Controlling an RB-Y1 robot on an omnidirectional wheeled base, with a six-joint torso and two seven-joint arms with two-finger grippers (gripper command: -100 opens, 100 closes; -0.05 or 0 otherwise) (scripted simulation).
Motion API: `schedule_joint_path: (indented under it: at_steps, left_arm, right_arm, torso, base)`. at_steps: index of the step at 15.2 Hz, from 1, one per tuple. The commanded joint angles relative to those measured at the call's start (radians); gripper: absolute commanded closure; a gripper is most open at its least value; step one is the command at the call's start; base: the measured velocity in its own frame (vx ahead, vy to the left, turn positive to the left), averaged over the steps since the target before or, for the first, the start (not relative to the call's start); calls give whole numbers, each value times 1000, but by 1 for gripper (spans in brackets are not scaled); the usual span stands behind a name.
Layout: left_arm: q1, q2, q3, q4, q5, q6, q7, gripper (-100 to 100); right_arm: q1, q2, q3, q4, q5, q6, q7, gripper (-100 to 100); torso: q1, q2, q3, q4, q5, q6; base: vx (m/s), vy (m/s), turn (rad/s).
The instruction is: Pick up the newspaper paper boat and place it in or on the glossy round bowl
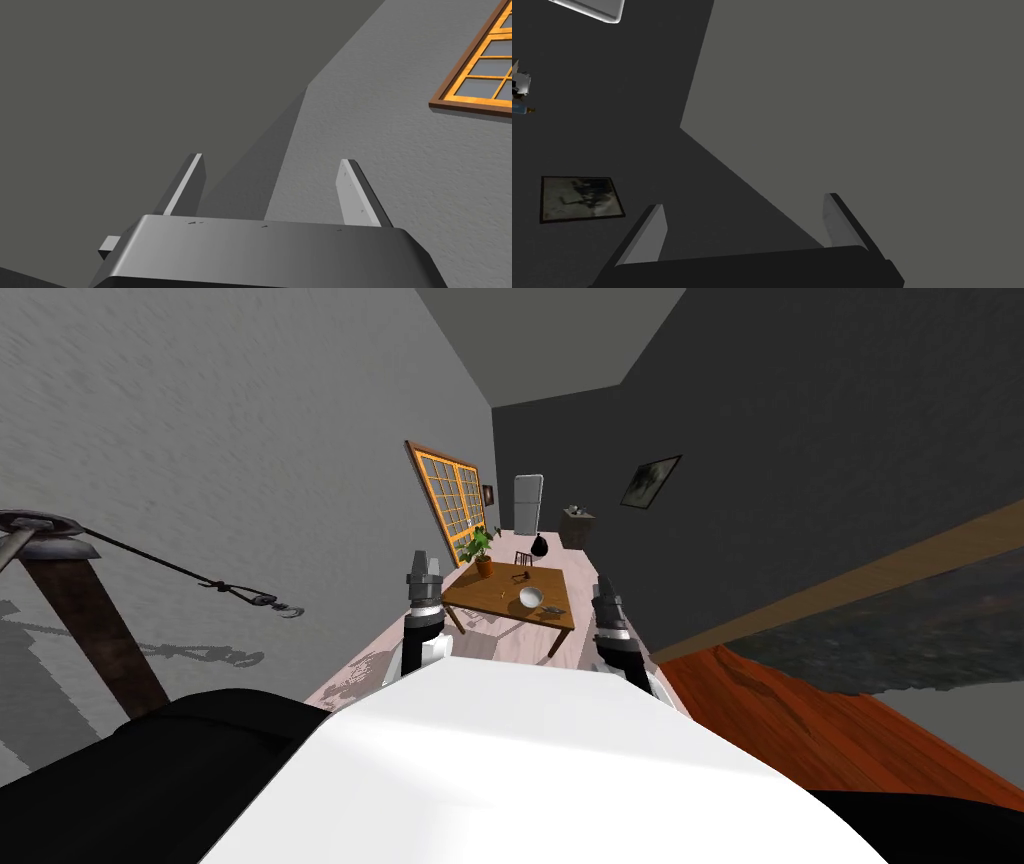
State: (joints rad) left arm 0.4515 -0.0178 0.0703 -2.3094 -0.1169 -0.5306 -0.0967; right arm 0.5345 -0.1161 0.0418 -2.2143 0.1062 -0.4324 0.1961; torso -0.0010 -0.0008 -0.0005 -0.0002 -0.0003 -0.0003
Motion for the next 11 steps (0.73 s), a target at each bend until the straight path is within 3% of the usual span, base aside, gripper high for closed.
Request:
schedule_joint_path:
  at_steps: [1, 3, 11]
  left_arm:
    - [0, 0, 0, 0, 0, 0, 0, 0]
    - [0, 0, 0, 0, 0, 0, 0, 0]
    - [0, 0, 0, 0, 0, 0, 0, 0]
  right_arm:
    - [-1, -31, -1, 10, 24, 12, 6, -100]
    - [-8, -78, 7, 48, 82, 28, 24, -100]
    - [-27, -160, 25, 138, 232, 67, 69, -100]
  torso:
    - [0, 0, 0, 0, 0, 0]
    - [0, 0, 0, 0, 0, 0]
    - [0, 0, 0, 0, 0, 0]
  base:
    - [11, -9, 63]
    - [13, -10, 89]
    - [12, -13, 71]
